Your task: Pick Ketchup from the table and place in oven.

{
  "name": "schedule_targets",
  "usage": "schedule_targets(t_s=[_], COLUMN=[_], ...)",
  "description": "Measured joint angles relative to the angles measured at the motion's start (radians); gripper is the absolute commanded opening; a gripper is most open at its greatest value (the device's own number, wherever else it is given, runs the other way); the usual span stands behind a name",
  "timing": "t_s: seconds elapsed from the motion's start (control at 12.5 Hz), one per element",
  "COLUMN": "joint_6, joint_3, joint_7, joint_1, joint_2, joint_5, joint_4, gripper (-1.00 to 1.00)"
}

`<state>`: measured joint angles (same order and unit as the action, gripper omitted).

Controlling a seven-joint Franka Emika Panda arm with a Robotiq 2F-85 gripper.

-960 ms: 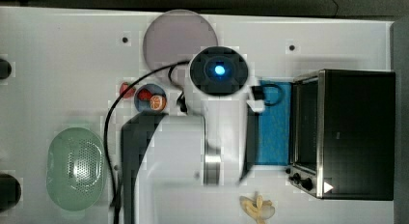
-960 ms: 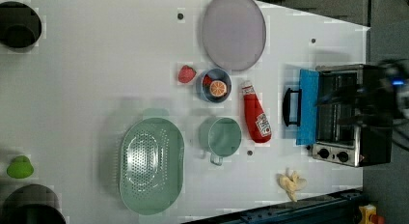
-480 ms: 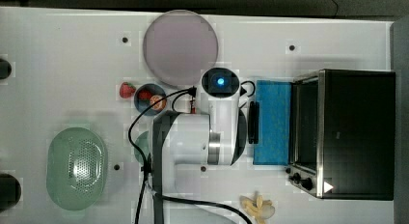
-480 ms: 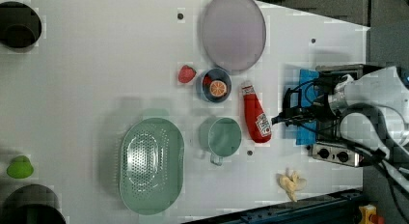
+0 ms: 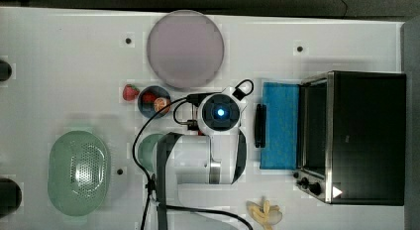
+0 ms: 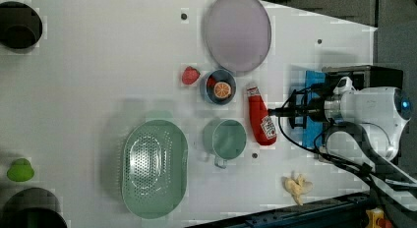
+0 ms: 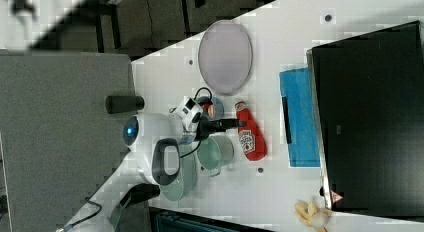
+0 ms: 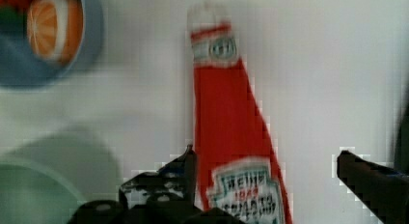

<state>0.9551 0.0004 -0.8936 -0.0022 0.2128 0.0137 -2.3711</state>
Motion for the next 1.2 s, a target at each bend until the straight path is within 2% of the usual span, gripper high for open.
schedule_targets(t_s=[0.32,0.4,0.64,0.96,1.2], joint_6=[0.142,0.169,0.208,0.209,0.122], joint_3=[0.004,0.013,0.037,0.04,0.035], joint_7=[-0.002,-0.002,-0.01,-0.014,-0.014], joint_1=[-0.012,-0.012,0.004,0.008,-0.009], joint_2=[0.077,0.113,0.182,0.145,-0.002], joint_5=[-0.011,-0.015,-0.014,-0.017,-0.02], joint_4=[-0.094,-0.096,-0.107,-0.08,-0.105], gripper=[1.0,0.93,0.22,0.22,0.22])
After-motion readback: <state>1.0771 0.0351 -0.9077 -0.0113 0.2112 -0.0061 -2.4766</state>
